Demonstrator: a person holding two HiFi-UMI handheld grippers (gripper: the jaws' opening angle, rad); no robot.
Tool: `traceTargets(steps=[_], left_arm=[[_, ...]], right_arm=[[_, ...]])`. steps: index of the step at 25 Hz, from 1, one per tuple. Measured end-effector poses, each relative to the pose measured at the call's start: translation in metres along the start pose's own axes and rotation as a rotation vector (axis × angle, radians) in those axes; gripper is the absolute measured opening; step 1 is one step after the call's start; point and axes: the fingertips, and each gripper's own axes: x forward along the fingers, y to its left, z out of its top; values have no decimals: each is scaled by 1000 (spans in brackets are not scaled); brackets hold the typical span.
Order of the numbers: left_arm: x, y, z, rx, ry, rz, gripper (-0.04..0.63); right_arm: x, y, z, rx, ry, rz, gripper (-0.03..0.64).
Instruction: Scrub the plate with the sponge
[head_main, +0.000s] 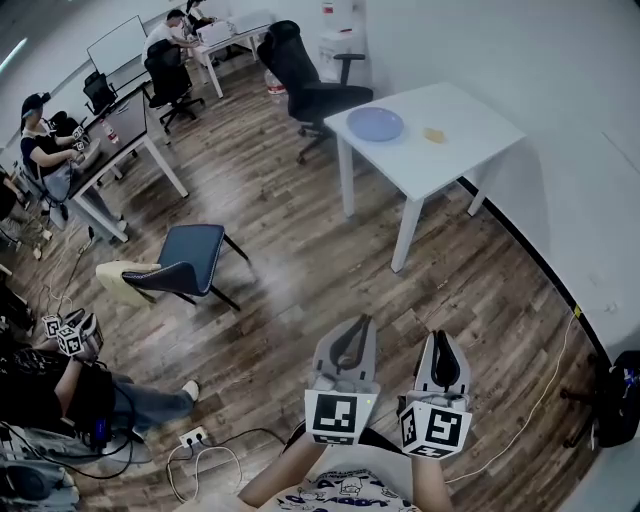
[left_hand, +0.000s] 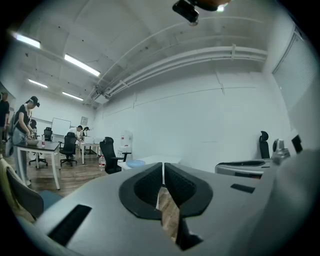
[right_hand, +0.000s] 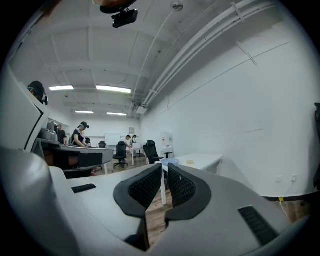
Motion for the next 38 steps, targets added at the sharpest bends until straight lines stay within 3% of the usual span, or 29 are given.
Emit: traceTargets(steps=[13, 23, 29, 38], left_arm=[[113, 37, 1, -2, -2, -54, 20], [223, 96, 37, 13, -31, -84, 21], [263, 132, 44, 12, -43, -92, 21], [309, 145, 40, -5, -14, -104, 20]], right_arm=[[110, -25, 2, 5, 2, -54, 34], [230, -27, 31, 2, -21, -92, 34], [280, -20, 33, -14, -20, -102, 34], [325, -32, 27, -11, 14, -117, 34]])
